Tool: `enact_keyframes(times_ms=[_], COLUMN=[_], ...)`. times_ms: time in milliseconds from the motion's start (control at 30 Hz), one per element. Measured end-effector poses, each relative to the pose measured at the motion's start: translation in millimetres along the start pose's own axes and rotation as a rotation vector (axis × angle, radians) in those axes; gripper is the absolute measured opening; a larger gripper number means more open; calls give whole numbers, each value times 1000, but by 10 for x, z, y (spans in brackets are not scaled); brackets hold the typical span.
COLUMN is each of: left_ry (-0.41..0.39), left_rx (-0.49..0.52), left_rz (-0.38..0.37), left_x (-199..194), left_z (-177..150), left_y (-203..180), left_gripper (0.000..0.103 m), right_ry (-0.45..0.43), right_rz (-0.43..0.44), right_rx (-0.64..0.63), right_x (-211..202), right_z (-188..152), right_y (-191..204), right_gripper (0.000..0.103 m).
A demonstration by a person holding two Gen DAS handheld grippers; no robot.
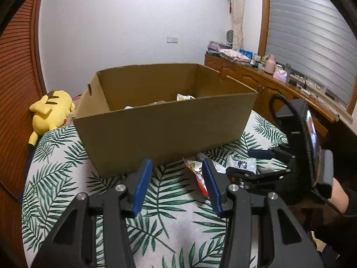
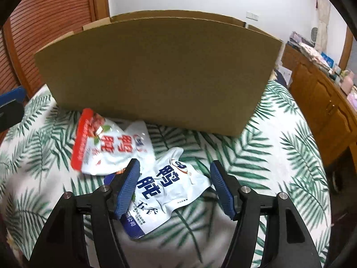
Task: Organize snacks
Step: 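Move both open grippers down beside the box toward the white duck pouches, then grasp a white duck pouch with the left gripper while the right grasps another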
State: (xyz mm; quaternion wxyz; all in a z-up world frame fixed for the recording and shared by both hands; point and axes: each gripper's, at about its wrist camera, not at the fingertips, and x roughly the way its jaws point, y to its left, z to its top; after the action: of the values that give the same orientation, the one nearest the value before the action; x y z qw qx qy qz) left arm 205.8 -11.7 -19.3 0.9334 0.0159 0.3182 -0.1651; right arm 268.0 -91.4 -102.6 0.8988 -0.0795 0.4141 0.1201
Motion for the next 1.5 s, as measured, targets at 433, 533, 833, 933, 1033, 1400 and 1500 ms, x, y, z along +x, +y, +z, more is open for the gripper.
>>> enact_keyframes(times_ms=[433, 533, 833, 933, 1033, 1400, 1500], left_ry=[128, 140, 238, 273, 298, 279, 305], left_rx=[67, 107, 209, 242, 269, 303, 330], left_rz=[-2, -32, -131, -156, -167, -204, -205], left_x=[518, 588, 858, 939, 997, 1039, 1124], left_z=[-17, 21, 72, 89, 88, 90, 36], left_y=[-196, -240, -293, -320, -340, -299, -320], left_gripper=[47, 47, 47, 47, 48, 69, 77], right_ry=[19, 13, 10, 10, 10, 11, 11], right_rz=[88, 102, 150, 156, 156, 154, 153], right_rx=[20, 7, 9, 10, 9, 5, 4], right_x=[-11, -54, -100, -90, -82, -80, -79], right_z=[-158, -201, -231, -233, -222, -220, -222], right_y=[-96, -146, -221, -254, -262, -250, -256], right_gripper=[60, 50, 46, 47, 47, 47, 47])
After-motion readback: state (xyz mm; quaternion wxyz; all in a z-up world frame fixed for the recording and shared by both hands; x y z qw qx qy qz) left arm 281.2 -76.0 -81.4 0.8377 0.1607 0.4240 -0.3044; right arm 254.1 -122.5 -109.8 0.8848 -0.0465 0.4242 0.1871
